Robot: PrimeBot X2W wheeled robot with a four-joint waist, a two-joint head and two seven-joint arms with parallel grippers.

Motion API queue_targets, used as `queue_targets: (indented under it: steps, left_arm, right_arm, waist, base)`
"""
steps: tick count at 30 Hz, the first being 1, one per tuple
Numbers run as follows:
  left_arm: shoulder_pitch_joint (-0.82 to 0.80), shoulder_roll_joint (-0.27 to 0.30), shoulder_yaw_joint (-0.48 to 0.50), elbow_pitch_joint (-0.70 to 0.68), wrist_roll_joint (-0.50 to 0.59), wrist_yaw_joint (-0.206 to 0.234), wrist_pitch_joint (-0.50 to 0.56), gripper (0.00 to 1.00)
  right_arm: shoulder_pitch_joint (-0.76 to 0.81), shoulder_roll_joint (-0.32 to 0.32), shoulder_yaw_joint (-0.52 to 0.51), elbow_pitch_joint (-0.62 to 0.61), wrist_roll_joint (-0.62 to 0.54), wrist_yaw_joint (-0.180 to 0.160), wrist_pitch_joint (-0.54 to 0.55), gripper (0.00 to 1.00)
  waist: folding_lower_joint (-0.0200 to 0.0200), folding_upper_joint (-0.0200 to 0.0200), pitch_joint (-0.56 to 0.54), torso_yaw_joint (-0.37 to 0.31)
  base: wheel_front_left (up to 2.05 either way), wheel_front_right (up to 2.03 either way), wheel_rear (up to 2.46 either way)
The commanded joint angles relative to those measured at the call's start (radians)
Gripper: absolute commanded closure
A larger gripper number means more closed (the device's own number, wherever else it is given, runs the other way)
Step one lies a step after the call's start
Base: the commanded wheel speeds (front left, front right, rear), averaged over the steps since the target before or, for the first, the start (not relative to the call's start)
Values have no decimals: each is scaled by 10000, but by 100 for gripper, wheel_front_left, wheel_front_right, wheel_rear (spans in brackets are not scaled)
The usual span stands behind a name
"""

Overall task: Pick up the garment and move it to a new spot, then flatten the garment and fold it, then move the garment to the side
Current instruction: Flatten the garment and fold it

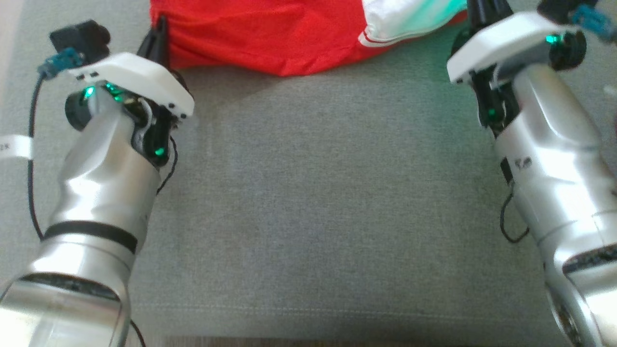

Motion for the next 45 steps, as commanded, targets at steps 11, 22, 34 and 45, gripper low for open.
queue_targets:
  steps: [11, 22, 34, 45]
  left_arm:
    - [3161, 365, 755, -2310, 456, -86, -50, 100]
    - [6854, 1685, 1269, -5896, 967, 189, 74, 100]
    - [10153, 3047, 1835, -10970, 709, 1941, 1971, 100]
    - [9785, 3458, 1597, -11317, 220, 1925, 3690, 100]
  right_arm:
    - [4764, -785, -506, -3992, 105, 65, -231, 100]
    - [10778, -183, -2847, -10228, -1171, 65, 1830, 100]
    - [14074, 542, -3670, -14190, -1546, 65, 4379, 100]
    - [12813, 494, -3633, -13329, -1561, 65, 5106, 100]
  waist:
    - [-1, 0, -1095, 311]
    - [-1, 0, -2153, 290]
    - [-1, 0, -2551, 94]
    - [-1, 0, -1939, 215]
  base:
    - [0, 0, 0]
    - [0, 0, 0]
    - [0, 0, 0]
    - [0, 0, 0]
